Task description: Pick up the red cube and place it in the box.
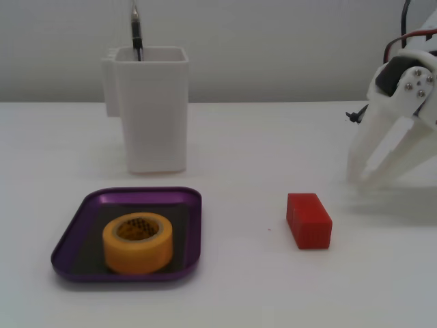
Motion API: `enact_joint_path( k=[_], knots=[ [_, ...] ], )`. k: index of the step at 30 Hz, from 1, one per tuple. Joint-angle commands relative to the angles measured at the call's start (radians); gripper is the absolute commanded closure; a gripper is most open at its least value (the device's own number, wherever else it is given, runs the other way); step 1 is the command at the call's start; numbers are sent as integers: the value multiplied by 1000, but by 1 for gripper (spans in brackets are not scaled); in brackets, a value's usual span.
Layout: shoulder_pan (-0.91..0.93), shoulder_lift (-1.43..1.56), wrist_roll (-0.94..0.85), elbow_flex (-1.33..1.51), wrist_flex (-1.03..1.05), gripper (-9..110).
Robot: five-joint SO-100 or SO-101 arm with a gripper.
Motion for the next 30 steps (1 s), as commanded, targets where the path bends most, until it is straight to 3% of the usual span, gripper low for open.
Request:
enact_joint_path(
  k=[1, 30],
  knots=[
    [-14, 67, -3, 9, -3, 102],
    [-5, 67, -11, -18, -15, 102]
  ],
)
